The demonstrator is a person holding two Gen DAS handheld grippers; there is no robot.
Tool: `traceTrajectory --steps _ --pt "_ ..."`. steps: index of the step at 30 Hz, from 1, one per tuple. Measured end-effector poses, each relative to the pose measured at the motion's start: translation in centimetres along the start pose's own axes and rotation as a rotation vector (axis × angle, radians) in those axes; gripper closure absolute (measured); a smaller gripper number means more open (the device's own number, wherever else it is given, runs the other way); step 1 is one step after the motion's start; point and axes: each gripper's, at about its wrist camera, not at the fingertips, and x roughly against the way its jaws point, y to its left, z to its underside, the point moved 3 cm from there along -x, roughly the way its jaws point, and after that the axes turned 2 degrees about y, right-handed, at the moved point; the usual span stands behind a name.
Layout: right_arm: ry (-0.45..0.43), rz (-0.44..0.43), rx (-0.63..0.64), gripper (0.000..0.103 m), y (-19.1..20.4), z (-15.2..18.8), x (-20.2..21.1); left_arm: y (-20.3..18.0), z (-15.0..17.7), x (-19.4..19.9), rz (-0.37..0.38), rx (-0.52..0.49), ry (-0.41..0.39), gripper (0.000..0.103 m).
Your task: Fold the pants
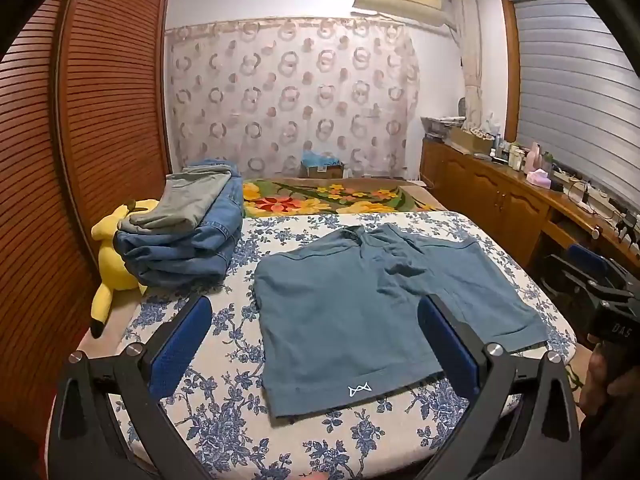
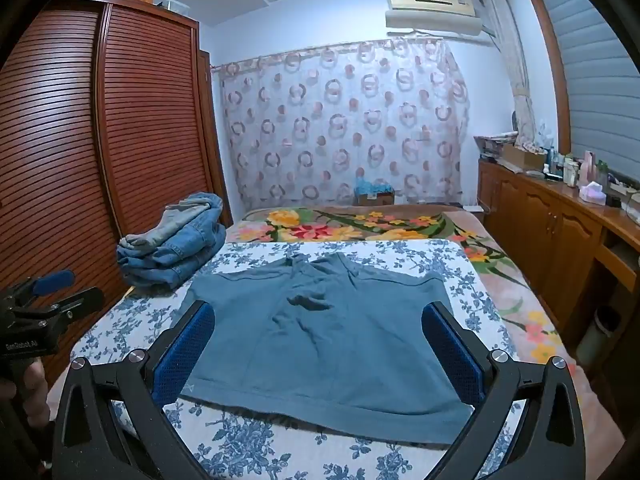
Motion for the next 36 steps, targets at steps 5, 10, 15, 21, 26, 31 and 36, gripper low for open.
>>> traceTrajectory --steps 5,10,15,21,26,31,36 --pt "-0.01 0.002 0.001 0.0 0.0 0.0 0.1 0.1 0.0 0.0 -0.001 -0.004 -0.002 0.0" --pt "-0.015 -0.004 0.0 0.0 0.1 0.0 0.9 -0.1 0.0 0.0 -0.007 -0.008 0.005 0.0" --pt "-0.014 -0.004 0.007 0.0 0.1 -0.2 0.4 -0.1 0.0 0.3 0.001 -0.008 0.001 0.0" --pt "-0.019 -0.004 0.006 0.0 0.1 0.0 0.4 -0.2 0.8 0.2 -0.007 -0.015 -0.004 0.0" --pt "-0.02 -0.004 0.009 0.0 0.2 0.1 0.4 -0.3 0.3 0.8 -0.016 -0.019 -0.006 0.0" --pt "-0.019 -0.005 0.009 0.0 0.1 0.2 0.3 -0.2 0.3 0.8 -0.014 -0.018 -0.006 0.0" --pt "-0.021 -0.006 0.008 0.0 0.1 0.2 0.4 -0.3 0.3 0.8 -0.014 -0.017 -0.006 0.0"
